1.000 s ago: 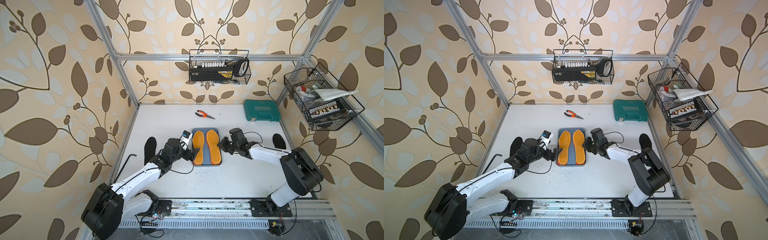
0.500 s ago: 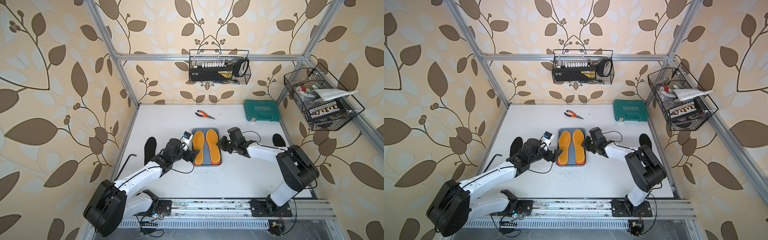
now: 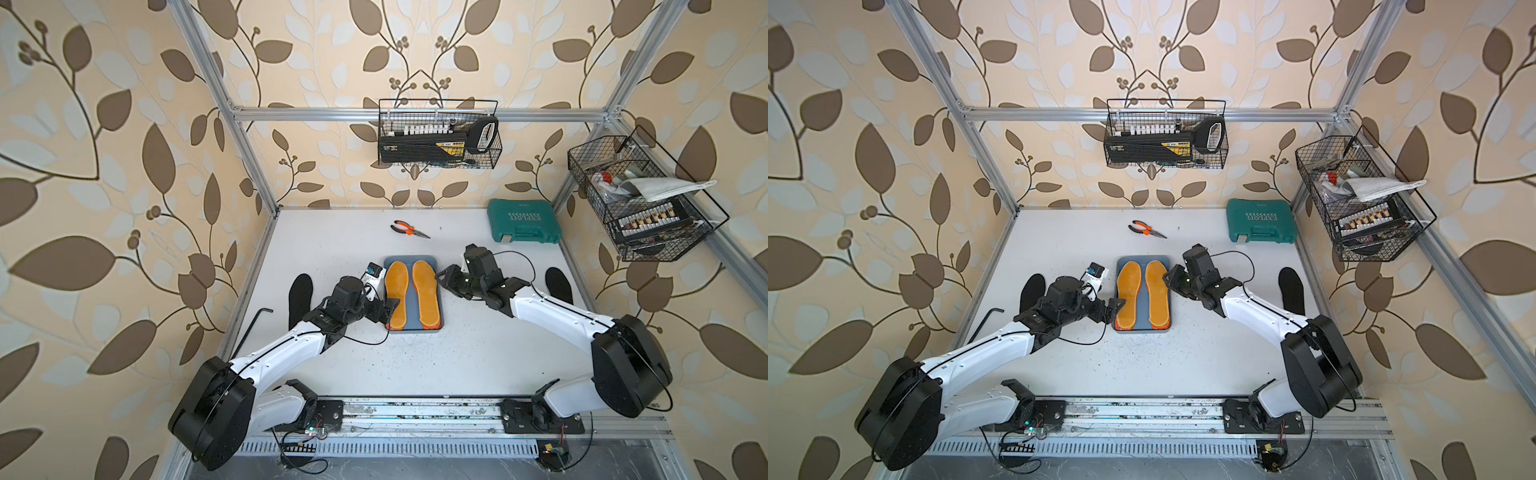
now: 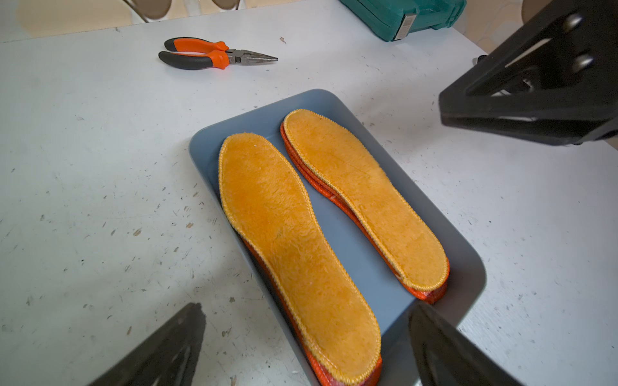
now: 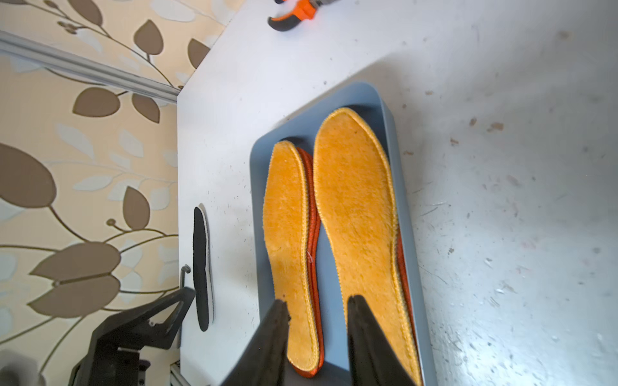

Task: Put the insoles into the storage box
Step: Place the insole in the storage box.

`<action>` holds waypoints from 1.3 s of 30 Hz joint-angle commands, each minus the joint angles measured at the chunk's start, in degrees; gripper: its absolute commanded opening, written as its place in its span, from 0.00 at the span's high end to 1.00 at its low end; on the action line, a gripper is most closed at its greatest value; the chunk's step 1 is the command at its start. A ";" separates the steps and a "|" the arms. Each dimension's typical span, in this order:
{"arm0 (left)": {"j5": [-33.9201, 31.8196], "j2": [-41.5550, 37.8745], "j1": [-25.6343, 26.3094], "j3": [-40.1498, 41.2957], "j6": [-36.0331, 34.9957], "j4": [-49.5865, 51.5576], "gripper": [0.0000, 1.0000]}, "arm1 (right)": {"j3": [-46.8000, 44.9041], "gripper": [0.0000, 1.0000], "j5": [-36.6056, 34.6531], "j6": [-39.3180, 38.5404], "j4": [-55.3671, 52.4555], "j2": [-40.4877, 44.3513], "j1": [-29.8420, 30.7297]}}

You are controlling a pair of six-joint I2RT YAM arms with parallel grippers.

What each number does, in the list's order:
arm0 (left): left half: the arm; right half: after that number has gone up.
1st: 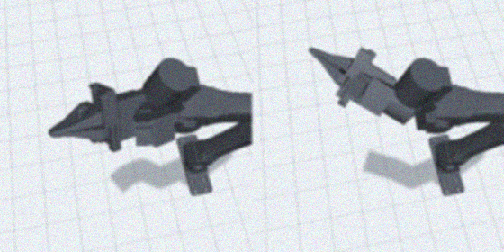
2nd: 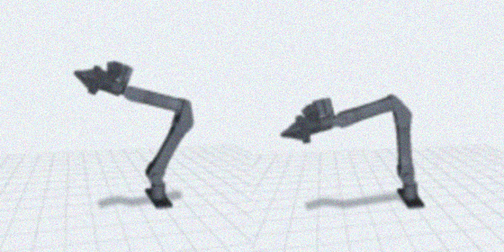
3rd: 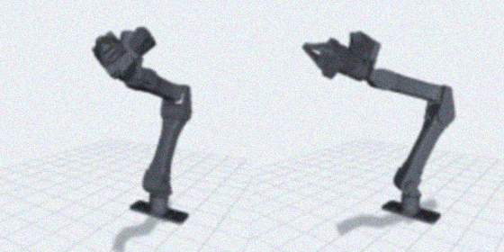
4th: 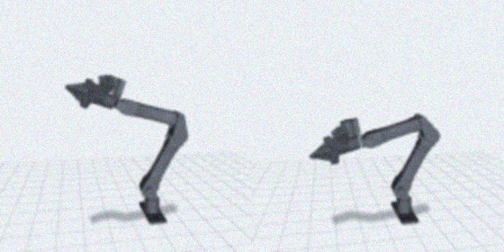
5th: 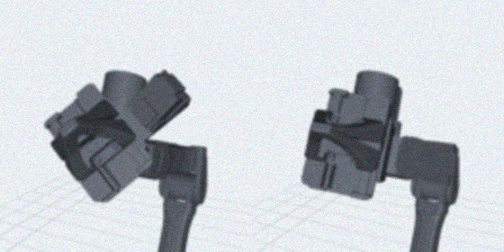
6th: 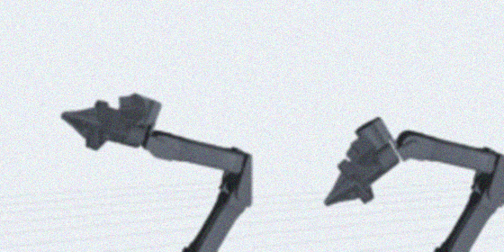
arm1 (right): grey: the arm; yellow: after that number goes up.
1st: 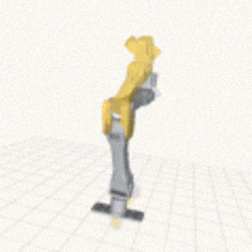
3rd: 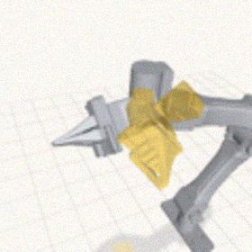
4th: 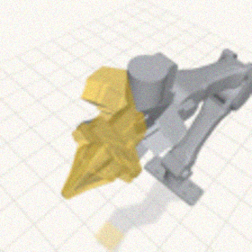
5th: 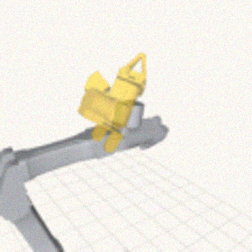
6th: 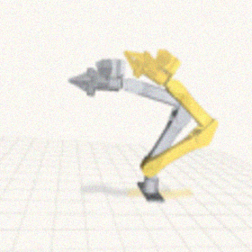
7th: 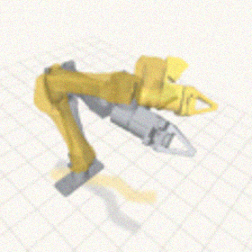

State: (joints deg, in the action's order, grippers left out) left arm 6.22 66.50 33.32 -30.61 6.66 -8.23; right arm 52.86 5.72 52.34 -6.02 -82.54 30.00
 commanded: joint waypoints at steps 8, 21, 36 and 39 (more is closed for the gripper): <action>11.84 1.85 -15.44 0.25 12.85 -3.57 0.11 | 1.78 0.48 -16.13 -25.12 -13.22 9.82 1.38; -9.79 0.69 -31.99 -5.11 21.27 19.70 0.09 | -13.67 0.37 -21.56 -29.27 1.60 11.50 2.91; -4.52 15.52 -42.07 -14.09 22.69 25.83 0.09 | -16.45 0.36 -28.02 -28.54 2.47 14.06 3.40; 0.59 15.06 -41.50 -11.77 23.57 21.82 0.12 | -16.64 0.36 -28.59 -28.33 2.53 14.64 3.44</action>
State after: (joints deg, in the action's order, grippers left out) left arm 1.02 82.43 -8.60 -42.83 29.93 16.19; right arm 36.97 -20.18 24.16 -3.73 -69.04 33.12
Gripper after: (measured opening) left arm 0.884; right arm 0.636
